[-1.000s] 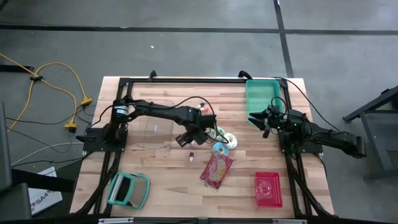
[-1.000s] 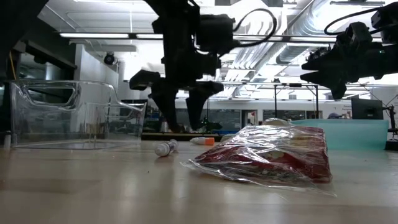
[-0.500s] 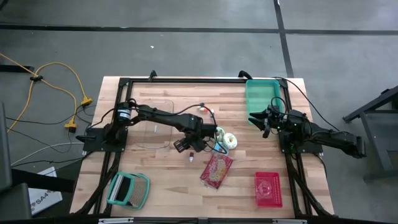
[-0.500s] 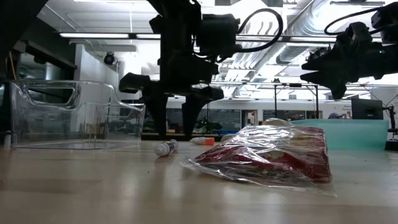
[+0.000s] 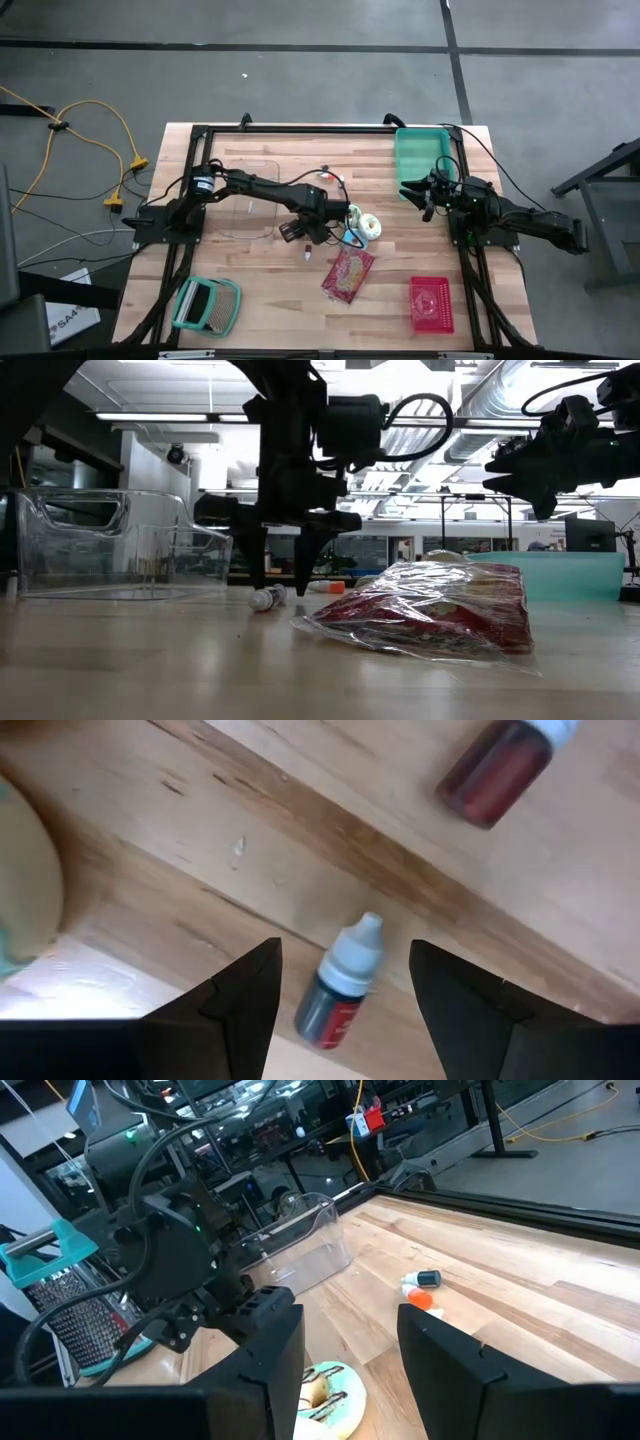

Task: Pick & Place Food Item
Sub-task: Put the black food coloring bottle into the red bin

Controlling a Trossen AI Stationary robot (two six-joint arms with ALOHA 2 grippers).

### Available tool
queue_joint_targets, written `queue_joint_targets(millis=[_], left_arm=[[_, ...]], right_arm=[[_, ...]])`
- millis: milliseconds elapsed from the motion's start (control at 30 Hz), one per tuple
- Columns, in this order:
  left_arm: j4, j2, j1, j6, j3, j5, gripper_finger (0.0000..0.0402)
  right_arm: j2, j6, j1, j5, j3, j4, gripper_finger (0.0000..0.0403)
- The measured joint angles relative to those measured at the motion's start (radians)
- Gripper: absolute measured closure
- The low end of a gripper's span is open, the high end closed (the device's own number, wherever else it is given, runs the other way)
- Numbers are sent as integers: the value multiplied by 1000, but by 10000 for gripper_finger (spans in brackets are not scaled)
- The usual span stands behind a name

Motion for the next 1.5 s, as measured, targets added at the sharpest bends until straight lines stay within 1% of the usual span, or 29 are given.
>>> queue_joint_targets(millis=[67,367,467,1167,1233,1500], left_arm=[[1,0,0,8,0,-15,197],[6,0,0,0,0,-16,249],[6,0,-2,0,0,-16,259],[20,0,-7,-6,-1,-15,266],[20,0,-9,-7,-1,-15,274],[18,0,-12,-28,-1,-14,334]], right_arm=[[0,0,0,0,0,0,252],[0,0,0,0,0,0,252],[0,0,0,0,0,0,252],[0,0,0,0,0,0,252],[0,0,0,0,0,0,252],[0,0,0,0,0,0,252]])
